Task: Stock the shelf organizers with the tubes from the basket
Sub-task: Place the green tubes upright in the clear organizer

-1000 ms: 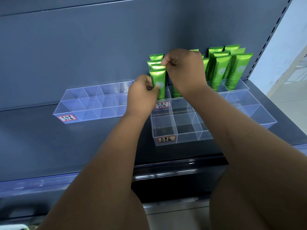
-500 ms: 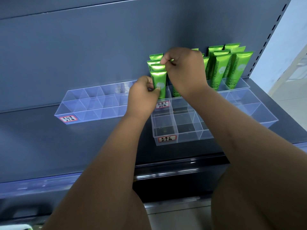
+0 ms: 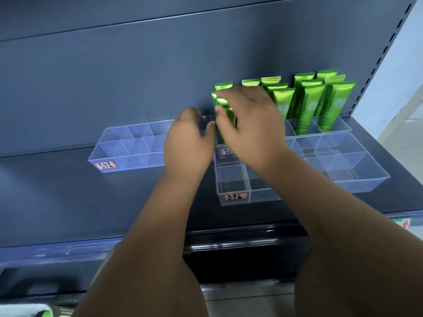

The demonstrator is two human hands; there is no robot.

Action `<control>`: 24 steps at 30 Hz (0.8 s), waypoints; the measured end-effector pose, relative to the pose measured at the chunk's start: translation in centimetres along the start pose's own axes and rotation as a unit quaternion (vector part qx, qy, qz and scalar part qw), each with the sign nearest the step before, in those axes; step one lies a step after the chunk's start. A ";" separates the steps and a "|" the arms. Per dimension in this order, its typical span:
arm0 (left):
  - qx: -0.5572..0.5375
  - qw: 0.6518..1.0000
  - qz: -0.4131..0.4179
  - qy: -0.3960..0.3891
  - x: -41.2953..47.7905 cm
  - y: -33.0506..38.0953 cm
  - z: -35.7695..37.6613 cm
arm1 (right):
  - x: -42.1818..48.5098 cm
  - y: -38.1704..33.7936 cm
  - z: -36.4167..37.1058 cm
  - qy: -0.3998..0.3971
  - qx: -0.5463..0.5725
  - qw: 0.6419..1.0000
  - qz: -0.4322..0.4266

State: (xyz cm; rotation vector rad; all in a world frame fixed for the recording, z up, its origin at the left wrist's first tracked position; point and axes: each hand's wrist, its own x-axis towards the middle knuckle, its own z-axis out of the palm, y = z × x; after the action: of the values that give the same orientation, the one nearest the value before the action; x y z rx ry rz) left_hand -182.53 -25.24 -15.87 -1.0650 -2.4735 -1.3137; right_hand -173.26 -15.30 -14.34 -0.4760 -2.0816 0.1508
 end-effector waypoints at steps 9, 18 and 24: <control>0.107 0.990 -0.062 0.067 -6.1 -2.4 -9.9 | -4.1 -9.7 -1.3 -0.202 0.093 0.975 0.009; 0.328 0.908 -0.183 0.186 -21.1 -11.7 -25.4 | -11.7 -29.9 1.6 -0.278 0.226 0.926 -0.120; 0.392 0.839 -0.334 0.178 -32.8 -18.6 -31.2 | -17.4 -40.6 4.4 -0.357 0.242 0.875 -0.219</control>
State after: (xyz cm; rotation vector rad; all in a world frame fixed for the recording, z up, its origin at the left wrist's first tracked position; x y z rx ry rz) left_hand -176.26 -73.23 -23.42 0.2331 -2.7034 -0.3679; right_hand -180.06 -58.92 -18.63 0.4359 -2.6776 0.6385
